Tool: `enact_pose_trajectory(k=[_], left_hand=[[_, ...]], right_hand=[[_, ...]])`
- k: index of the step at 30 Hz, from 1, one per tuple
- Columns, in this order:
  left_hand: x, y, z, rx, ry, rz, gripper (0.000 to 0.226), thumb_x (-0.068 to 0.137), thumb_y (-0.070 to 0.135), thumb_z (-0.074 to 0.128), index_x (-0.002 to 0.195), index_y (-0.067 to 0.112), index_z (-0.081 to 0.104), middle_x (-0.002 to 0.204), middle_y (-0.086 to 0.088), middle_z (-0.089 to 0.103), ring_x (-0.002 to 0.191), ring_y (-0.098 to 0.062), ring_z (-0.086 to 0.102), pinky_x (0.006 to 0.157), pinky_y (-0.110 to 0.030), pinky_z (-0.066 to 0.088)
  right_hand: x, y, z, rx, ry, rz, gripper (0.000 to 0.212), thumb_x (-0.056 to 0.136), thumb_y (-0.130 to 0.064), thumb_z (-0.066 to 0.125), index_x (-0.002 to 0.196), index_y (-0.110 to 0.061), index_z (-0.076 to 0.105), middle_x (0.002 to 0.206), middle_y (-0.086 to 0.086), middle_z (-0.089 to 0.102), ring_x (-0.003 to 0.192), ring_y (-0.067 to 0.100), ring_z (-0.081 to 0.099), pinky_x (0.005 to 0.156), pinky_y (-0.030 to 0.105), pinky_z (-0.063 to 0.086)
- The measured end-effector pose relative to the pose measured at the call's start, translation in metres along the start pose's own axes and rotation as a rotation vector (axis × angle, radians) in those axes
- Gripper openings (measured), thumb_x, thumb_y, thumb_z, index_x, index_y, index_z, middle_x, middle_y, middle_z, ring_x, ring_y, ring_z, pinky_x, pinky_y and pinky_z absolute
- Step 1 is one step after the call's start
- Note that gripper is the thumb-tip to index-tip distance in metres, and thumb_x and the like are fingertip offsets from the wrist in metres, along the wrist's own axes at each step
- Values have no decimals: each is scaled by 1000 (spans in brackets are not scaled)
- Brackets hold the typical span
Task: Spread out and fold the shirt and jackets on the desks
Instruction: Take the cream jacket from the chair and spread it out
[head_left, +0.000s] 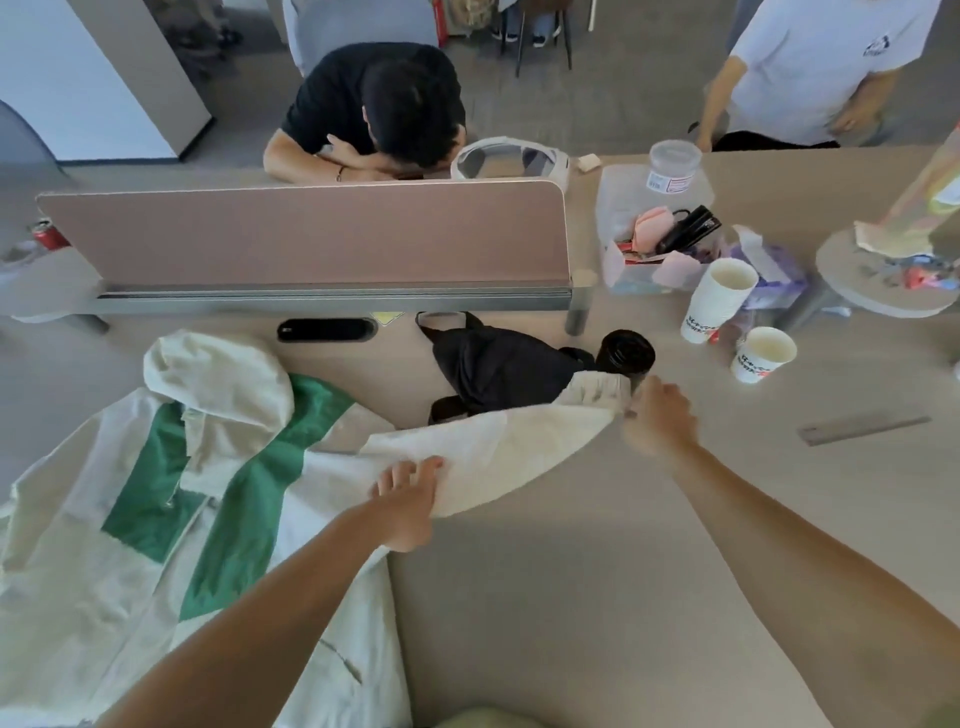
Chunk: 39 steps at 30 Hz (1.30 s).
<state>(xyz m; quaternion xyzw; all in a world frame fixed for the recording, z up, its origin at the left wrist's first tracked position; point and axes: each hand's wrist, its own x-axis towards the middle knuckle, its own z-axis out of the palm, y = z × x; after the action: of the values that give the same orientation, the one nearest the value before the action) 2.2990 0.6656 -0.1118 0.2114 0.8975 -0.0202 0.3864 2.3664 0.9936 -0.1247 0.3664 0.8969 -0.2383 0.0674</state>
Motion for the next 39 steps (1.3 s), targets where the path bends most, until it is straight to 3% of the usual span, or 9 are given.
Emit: enact_pose_trajectory(k=[4, 9, 13, 22, 26, 28, 33, 36, 39], left_hand=[[2, 11, 21, 59, -33, -1, 87, 86, 0, 47, 154, 29, 0, 155, -7, 5, 146, -35, 5, 121, -44, 12], [-5, 7, 28, 142, -26, 8, 79, 88, 12, 44, 152, 27, 1, 153, -7, 6, 146, -32, 1, 121, -45, 6], [-6, 9, 28, 115, -9, -2, 77, 88, 12, 41, 153, 27, 1, 153, -7, 6, 145, -32, 2, 121, -44, 7], [2, 21, 35, 272, -35, 30, 96, 92, 15, 41, 147, 38, -34, 158, -7, -35, 147, -33, -28, 123, -49, -5], [13, 34, 47, 340, -52, 59, 100, 94, 9, 44, 145, 37, -37, 157, -10, -38, 147, -35, -28, 123, -50, -2], [16, 36, 45, 371, -42, 76, 100, 95, 5, 45, 146, 35, -36, 157, -11, -37, 147, -36, -28, 122, -51, 0], [21, 30, 43, 404, -71, 95, 97, 96, 8, 43, 147, 38, -34, 156, -9, -41, 145, -37, -32, 121, -50, -6], [23, 32, 45, 413, -119, 94, 104, 92, 11, 50, 145, 41, -35, 154, -9, -42, 145, -36, -33, 121, -49, -6], [27, 42, 44, 397, -196, 94, 114, 88, 17, 61, 146, 42, -34, 153, -7, -44, 145, -34, -33, 122, -49, -3]], right_hand=[[-19, 19, 46, 472, -369, 342, 28, 93, -33, 47, 102, -9, 58, 87, 8, 66, 74, 27, 68, 61, 32, 53], [-28, 7, 74, 1329, -474, 801, 46, 94, -61, 48, 109, -19, 60, 103, 14, 71, 97, 31, 69, 91, 46, 55], [-21, 1, 76, 1241, -243, 742, 33, 88, -24, 66, 121, -20, 61, 98, 5, 67, 90, 26, 65, 66, 34, 55], [-20, 26, 19, 1389, 37, 429, 76, 89, 13, 41, 144, -39, 42, 140, -5, 40, 112, 26, 58, 83, 44, 55], [-33, 46, 7, 1197, -29, 460, 26, 92, 2, 51, 96, -17, 68, 114, 17, 65, 82, 25, 62, 67, 33, 53], [-38, 59, 2, 1087, -145, 374, 7, 94, -10, 60, 96, -11, 67, 96, 17, 67, 72, 22, 66, 63, 29, 51], [-33, 93, -21, 185, -232, 0, 23, 87, -27, 68, 79, -7, 60, 70, 7, 61, 59, 19, 54, 53, 28, 37], [-26, 100, -30, -24, -147, 38, 42, 89, -39, 66, 62, -14, 45, 61, 2, 50, 61, 23, 49, 52, 28, 31], [-19, 92, -26, -185, -71, 196, 14, 92, -28, 61, 89, -15, 59, 87, 4, 63, 83, 29, 61, 66, 28, 41]])
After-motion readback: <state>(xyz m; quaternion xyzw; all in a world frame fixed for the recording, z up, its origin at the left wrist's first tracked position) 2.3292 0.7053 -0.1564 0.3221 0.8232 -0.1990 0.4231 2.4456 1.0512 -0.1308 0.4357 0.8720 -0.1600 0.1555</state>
